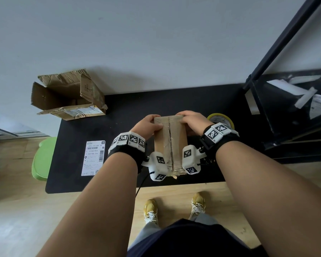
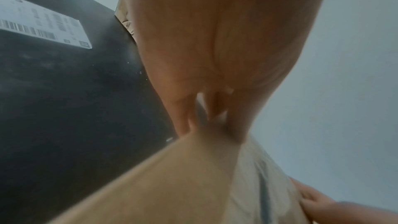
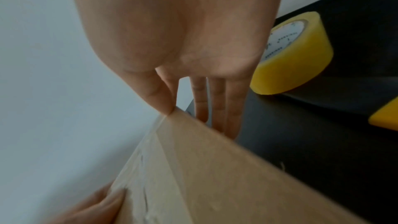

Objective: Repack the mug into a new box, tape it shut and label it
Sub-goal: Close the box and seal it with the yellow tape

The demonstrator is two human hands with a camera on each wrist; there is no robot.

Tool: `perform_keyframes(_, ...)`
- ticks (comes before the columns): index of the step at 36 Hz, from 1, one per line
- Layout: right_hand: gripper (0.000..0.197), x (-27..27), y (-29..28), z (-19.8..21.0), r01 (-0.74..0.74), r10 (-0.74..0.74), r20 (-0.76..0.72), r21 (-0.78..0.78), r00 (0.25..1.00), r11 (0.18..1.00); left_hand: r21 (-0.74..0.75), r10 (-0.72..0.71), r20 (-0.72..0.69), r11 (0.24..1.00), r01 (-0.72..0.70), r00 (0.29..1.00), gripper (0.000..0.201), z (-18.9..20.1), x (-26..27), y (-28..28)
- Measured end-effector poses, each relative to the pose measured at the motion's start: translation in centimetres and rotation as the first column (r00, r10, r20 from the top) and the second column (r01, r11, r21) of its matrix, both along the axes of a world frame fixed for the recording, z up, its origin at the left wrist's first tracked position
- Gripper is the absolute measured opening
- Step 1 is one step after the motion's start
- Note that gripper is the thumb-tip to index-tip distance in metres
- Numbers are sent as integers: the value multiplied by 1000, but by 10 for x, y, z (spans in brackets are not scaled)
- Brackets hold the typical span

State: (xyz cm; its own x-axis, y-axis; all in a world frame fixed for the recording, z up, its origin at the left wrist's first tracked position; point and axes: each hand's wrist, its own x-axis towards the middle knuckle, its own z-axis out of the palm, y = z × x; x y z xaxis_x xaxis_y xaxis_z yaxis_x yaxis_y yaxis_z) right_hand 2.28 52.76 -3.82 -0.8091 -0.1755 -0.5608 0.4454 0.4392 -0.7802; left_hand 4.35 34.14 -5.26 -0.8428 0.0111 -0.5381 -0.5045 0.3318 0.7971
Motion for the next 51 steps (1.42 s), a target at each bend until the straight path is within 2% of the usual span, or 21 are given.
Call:
perform_keyframes(3, 19, 3, 3, -5, 44, -44, 4, -39, 999, 998, 85, 41, 28, 995, -43, 999, 30, -3, 3, -2)
perform_keyframes(7, 26, 5, 6, -4, 105, -106, -7, -103, 994, 989, 203, 93, 79, 973, -108, 992, 29, -2, 1, -4)
perform_keyframes(11, 23, 3, 7, -5, 138, -142, -24, -123, 990, 983, 122, 60, 12, 991, -61, 998, 24, -4, -1, -8)
perform_keyframes(15, 20, 0, 5, -7, 133, -141, -78, -95, 987, 987, 93, 125, -23, 988, -123, 992, 15, -5, -2, -6)
perform_keyframes(21, 21, 2, 4, -7, 122, -131, -112, -78, 985, 989, 83, 164, -42, 984, -160, 986, 17, 0, 0, -3)
perform_keyframes(24, 26, 2, 3, -7, 103, -104, -130, -16, 986, 995, 13, 148, -87, 989, -147, 985, 19, 1, 3, 0)
perform_keyframes(26, 34, 1, 2, -4, 52, -38, -132, 98, 990, 994, -56, 128, -118, 989, -135, 985, 17, 2, 5, 1)
perform_keyframes(29, 51, 0, -1, 3, -32, 48, -59, 240, 997, 970, -159, 76, -149, 982, -99, 986, 12, 7, 10, 1)
perform_keyframes(32, 57, -1, -4, 9, -60, 69, -27, 267, 997, 962, -202, 112, -169, 969, -145, 979, 12, 12, 16, -1)
perform_keyframes(38, 47, -2, -3, 18, -84, 108, -36, 410, 993, 908, -278, 301, -164, 900, -337, 939, 21, 12, 25, -18)
perform_keyframes(41, 41, -1, -3, 20, -95, 124, -31, 470, 992, 877, -409, 260, -165, 860, -306, 951, 33, 19, 28, -27)
perform_keyframes(46, 45, 4, -6, 20, -32, 71, -62, 486, 996, 873, -535, 297, -133, 782, -321, 946, 38, 17, 30, -39)
perform_keyframes(51, 41, 6, -13, 12, 35, -13, -61, 382, 998, 923, -614, 290, -97, 736, -287, 952, 40, 13, 31, -37)
